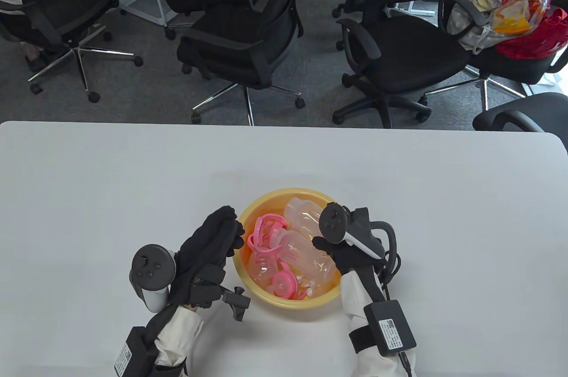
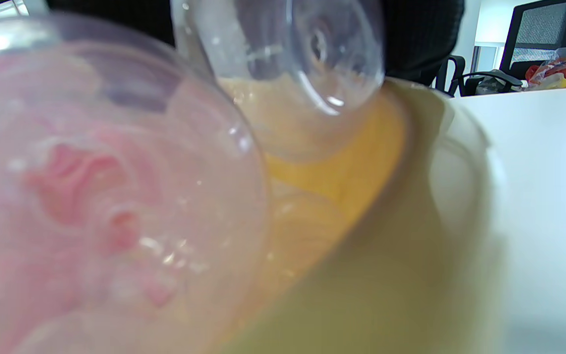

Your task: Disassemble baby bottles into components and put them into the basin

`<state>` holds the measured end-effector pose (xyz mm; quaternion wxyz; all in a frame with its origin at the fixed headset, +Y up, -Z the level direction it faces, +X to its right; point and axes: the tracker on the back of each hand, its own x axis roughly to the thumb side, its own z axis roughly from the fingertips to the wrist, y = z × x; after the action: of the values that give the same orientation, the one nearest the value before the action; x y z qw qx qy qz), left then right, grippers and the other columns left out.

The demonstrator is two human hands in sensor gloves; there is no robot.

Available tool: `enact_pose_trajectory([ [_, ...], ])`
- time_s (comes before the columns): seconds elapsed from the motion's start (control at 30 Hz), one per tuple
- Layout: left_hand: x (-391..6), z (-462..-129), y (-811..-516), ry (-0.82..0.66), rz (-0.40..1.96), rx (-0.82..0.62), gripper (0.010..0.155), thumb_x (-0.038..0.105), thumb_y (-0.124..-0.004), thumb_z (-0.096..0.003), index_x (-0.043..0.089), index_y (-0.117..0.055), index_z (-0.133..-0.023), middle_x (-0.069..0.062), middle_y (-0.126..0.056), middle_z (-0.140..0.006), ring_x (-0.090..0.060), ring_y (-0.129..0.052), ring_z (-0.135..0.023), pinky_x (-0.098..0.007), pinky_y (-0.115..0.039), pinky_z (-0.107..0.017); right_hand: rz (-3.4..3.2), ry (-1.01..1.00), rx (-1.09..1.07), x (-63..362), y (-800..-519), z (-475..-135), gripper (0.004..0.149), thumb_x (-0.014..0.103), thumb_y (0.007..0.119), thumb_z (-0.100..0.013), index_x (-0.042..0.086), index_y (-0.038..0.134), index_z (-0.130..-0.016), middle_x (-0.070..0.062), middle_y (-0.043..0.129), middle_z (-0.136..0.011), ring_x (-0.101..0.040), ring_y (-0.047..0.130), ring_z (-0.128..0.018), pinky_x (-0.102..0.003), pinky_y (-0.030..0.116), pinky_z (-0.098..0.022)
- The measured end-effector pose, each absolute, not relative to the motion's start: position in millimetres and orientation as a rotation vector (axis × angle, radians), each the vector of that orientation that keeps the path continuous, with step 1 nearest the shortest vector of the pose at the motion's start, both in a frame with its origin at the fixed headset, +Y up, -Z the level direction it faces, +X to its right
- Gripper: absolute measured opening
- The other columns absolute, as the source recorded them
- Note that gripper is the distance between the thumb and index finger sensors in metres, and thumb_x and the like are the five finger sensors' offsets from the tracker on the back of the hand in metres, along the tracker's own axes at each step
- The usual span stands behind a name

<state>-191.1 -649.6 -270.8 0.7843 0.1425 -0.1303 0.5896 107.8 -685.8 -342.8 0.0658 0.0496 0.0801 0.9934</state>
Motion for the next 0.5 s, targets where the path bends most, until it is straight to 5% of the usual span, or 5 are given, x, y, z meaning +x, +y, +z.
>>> enact_pose_trajectory([
  [0.5,-189.7,-272.3,-651.9,-0.276,1.279,0.287,0.054,0.03,-0.072,-0.0625,-0.008,-0.075,-0.1,-0.026,-0.094,-0.078,-0.036,-0.1,-0.056,-0.045,-0.088,-0.036,2.928,0.329,0.129,110.2,-688.7,-344.4,0.084,0.048,0.076,-0.054,0.006,0.034,-0.115,-0.025,0.048,-0.114,-0.054,0.04,-0.095,-0.062,0.047,-0.074],
])
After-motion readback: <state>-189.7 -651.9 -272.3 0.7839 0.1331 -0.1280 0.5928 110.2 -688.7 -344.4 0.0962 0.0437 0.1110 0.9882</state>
